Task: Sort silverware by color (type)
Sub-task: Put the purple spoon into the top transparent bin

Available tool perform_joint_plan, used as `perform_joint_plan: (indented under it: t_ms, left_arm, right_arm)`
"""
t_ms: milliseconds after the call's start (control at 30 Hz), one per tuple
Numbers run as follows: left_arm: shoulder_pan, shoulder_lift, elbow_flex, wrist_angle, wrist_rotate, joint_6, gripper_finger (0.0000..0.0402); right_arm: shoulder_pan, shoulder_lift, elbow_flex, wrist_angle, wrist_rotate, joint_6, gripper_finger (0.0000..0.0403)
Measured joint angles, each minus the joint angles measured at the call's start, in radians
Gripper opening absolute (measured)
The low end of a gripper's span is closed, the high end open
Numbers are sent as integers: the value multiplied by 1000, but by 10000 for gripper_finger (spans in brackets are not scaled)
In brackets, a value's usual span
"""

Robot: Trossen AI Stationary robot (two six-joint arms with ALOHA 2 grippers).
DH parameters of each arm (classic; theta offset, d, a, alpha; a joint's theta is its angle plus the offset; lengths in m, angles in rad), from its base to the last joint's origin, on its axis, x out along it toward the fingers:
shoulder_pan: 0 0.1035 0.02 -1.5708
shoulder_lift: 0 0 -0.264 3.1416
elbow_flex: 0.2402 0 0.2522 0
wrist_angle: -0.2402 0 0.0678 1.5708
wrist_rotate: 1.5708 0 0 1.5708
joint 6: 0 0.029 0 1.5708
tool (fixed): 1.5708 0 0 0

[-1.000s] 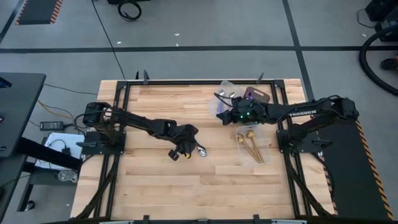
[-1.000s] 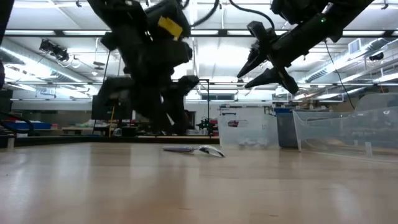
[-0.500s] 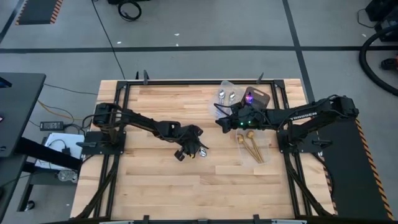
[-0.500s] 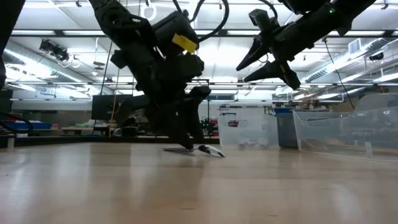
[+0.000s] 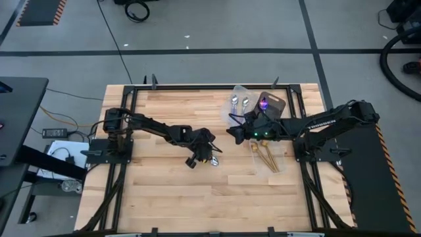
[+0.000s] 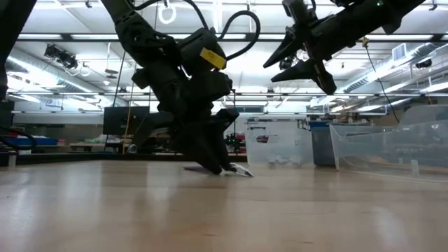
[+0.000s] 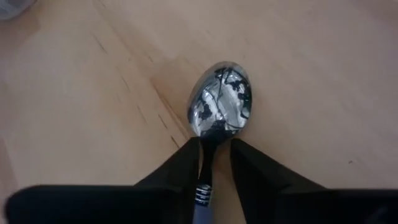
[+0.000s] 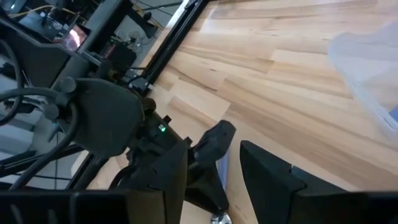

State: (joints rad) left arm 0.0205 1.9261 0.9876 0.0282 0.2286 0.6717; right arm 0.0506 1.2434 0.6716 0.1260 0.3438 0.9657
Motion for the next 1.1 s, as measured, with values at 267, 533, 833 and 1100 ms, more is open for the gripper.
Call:
perform_joint_plan:
  t_ms: [267, 533, 833, 1100]
  left_arm:
    - [-15, 1, -1, 3, -2, 1, 15]
    - [-37, -39, -4, 0, -41, -53, 8]
    - [-18, -105, -2, 26, -53, -91, 1]
    - [26, -127, -2, 109, -52, -205, 1]
  right_arm:
    - [21, 0, 0, -3, -1, 10, 158]
    - [79, 0, 0, -38, 3, 37, 158]
    - [149, 0, 0, -57, 104, 27, 158]
    - [194, 0, 0, -60, 192, 20, 158]
